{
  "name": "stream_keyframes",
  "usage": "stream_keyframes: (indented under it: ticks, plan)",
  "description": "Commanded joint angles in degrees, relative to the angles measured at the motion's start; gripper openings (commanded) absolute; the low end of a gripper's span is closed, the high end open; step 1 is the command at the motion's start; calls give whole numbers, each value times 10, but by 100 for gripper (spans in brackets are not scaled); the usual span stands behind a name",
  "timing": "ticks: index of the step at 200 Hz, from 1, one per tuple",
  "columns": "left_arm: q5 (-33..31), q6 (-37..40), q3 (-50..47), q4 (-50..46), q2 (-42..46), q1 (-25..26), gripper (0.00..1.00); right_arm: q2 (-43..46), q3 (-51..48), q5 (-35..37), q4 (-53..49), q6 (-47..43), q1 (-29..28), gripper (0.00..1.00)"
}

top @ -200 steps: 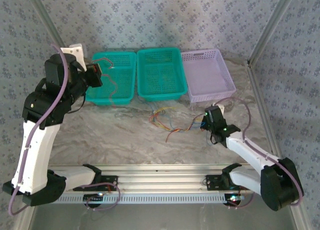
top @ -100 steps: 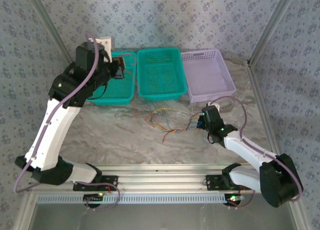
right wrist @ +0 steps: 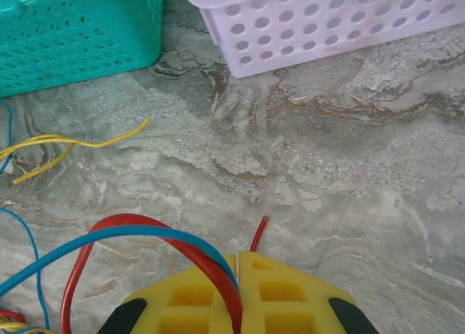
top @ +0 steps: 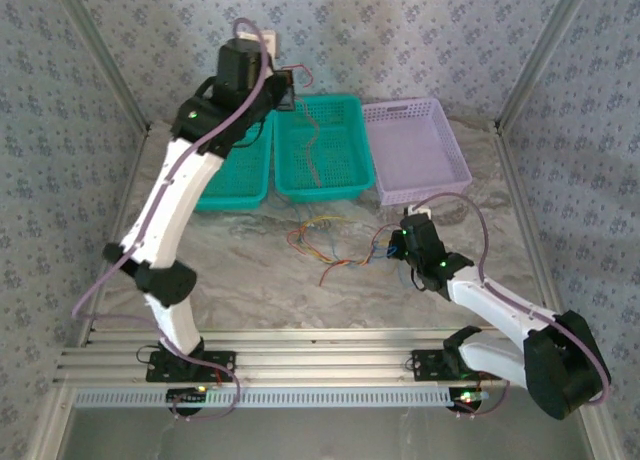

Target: Untangle the cables

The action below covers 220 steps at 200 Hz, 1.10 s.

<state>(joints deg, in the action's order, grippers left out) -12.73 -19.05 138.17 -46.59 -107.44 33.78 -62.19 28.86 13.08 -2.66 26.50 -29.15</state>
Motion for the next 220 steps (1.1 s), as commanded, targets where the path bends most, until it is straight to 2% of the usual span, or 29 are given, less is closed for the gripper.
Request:
stream_keyframes:
  ticks: [1, 26, 51, 101, 107, 117, 135, 154, 165, 194, 220]
  plan:
    - [-11, 14, 85, -12, -90, 1, 0, 19, -7, -11, 14, -12, -10, 0]
    - [-13, 20, 200, -36, -201, 0, 0, 34, -11, -13, 15, -15, -20, 0]
    - [-20, 3, 197, -17, -248, -10, 0, 49, -15, -11, 14, -19, -28, 0]
    - [8, -13, 198, -17, -329, -13, 0, 57, -18, -21, 27, -21, -40, 0]
    - [7, -13, 198, -19, -335, -13, 4, 57, -18, -21, 29, -21, -42, 0]
    - [5, -14, 198, -24, -343, -12, 16, 56, -18, -21, 31, -22, -44, 0]
    - [10, -14, 198, -30, -349, -12, 28, 53, -17, -21, 32, -23, -49, 0]
    - [17, -14, 198, -37, -339, -11, 55, 53, -17, -20, 32, -23, -50, 0]
    - [18, -14, 197, -42, -327, -10, 67, 52, -17, -20, 33, -24, -50, 0]
    - [25, -8, 198, -57, -281, -1, 82, 51, -17, -13, 32, -23, -50, 0]
    - [39, -11, 198, -97, -231, 17, 86, 51, -16, -14, 33, -22, -49, 0]
